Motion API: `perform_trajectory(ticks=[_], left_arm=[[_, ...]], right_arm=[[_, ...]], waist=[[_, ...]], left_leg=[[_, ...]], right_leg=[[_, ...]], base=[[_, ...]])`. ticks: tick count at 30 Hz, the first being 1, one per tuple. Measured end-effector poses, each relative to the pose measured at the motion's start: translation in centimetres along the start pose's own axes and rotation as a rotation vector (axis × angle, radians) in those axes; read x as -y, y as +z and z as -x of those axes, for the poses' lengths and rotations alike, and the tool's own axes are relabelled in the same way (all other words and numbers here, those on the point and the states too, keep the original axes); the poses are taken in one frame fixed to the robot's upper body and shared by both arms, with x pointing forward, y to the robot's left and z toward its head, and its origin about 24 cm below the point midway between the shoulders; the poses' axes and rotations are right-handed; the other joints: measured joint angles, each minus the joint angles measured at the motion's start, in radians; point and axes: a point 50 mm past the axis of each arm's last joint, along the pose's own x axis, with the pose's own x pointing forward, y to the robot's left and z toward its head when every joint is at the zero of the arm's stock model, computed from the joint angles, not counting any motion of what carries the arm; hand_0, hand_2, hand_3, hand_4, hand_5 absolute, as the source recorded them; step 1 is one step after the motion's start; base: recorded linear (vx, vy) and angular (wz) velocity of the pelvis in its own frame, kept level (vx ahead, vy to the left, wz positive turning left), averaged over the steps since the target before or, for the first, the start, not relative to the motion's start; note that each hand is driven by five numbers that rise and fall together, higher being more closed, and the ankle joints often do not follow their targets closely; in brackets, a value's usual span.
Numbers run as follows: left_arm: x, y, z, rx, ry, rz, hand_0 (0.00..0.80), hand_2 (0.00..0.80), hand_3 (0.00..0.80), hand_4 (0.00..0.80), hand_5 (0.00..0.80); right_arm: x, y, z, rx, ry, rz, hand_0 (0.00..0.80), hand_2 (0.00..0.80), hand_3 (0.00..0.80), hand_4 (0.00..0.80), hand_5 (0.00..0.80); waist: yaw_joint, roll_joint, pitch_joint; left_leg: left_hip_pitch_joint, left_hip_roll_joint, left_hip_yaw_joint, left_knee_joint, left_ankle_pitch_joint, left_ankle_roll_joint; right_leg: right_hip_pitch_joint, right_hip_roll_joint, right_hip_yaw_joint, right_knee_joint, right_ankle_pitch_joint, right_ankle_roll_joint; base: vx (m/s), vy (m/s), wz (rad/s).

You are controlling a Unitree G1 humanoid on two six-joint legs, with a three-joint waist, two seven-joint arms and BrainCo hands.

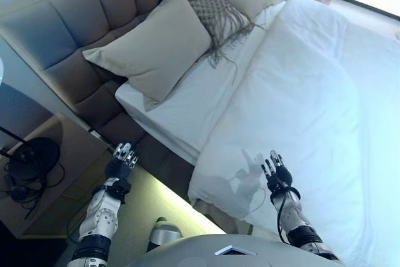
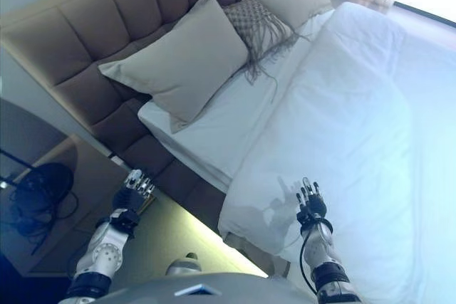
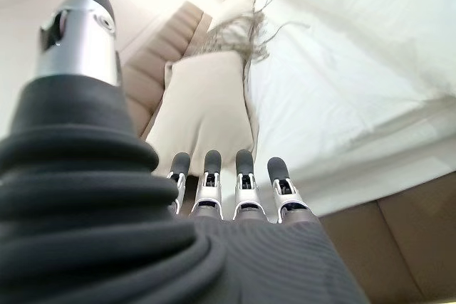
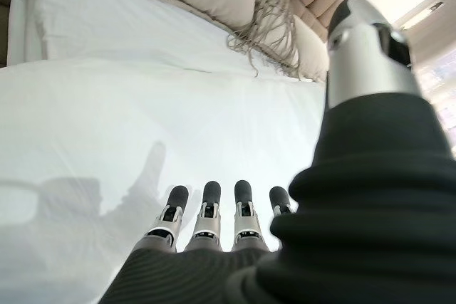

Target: Make the bed neatly

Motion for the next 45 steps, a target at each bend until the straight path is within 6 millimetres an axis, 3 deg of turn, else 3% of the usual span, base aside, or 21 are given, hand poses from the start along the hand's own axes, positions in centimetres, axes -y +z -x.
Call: perform_trajectory(ticks=[8, 18, 27, 31, 38, 45], left_arm=[[1.3, 0.5, -0.4, 0.01, -0.073, -0.113, 0.0, 0.0, 0.0, 0.0, 0.0], [1.8, 0.1, -0.5, -0.001, -0.095, -0.124, 0.0, 0.0, 0.0, 0.0, 0.0], [2.7, 2.0, -0.8, 0.045, -0.16, -0.7, 0.0, 0.0, 0.0, 0.0, 0.0], [4.9, 2.6, -1.9, 0.116, -0.217, -0.92, 0.0, 0.0, 0.0, 0.0, 0.0], [10.7, 3.2, -4.1, 0.268, -0.367, -1.096, 0.0, 0.0, 0.0, 0.0, 0.0], [16.3, 5.0, -6.4, 0.468, -0.389, -1.145, 0.0, 0.0, 0.0, 0.0, 0.0]], right_arm=[[0.9, -0.1, 0.4, 0.008, -0.013, -0.001, 0.0, 0.0, 0.0, 0.0, 0.0], [1.1, 0.3, 0.7, 0.018, -0.009, 0.007, 0.0, 0.0, 0.0, 0.0, 0.0], [1.1, 0.4, 0.7, 0.002, -0.013, 0.024, 0.0, 0.0, 0.0, 0.0, 0.0], [1.1, 0.0, 0.8, -0.015, -0.024, 0.023, 0.0, 0.0, 0.0, 0.0, 0.0], [0.5, -0.2, 0.7, -0.01, -0.005, -0.005, 0.0, 0.0, 0.0, 0.0, 0.0], [-3.9, 1.4, -1.2, 0.061, 0.123, -0.053, 0.0, 0.0, 0.0, 0.0, 0.0]], waist=[[-0.038, 0.002, -0.001], [-0.054, 0.006, -0.001], [-0.062, 0.007, -0.001], [-0.068, 0.007, 0.0], [-0.103, -0.008, 0.051], [-0.145, -0.038, 0.199]], left_leg=[[0.017, 0.012, 0.05, 0.0, -0.002, -0.002], [0.016, 0.016, 0.064, 0.0, -0.004, -0.006], [0.018, 0.016, 0.083, 0.0, -0.004, -0.006], [0.014, 0.014, 0.087, 0.0, -0.004, -0.006], [-0.069, 0.015, 0.109, 0.027, -0.002, -0.005], [-0.213, 0.021, 0.107, 0.101, -0.003, -0.005]], right_leg=[[-0.014, 0.015, 0.039, -0.001, 0.007, -0.007], [-0.025, 0.017, 0.051, -0.003, 0.009, -0.009], [-0.032, 0.018, 0.062, -0.002, 0.011, -0.009], [-0.043, 0.016, 0.067, -0.002, 0.013, -0.007], [-0.134, 0.021, 0.099, 0.003, 0.041, -0.016], [-0.267, 0.03, 0.132, 0.016, 0.08, -0.038]], base=[[-0.015, -0.043, -0.15], [-0.01, -0.009, -0.04], [0.026, -0.002, -0.03], [-0.024, -0.024, -0.03], [-0.175, -0.085, -0.13], [-0.233, -0.102, -0.12]])
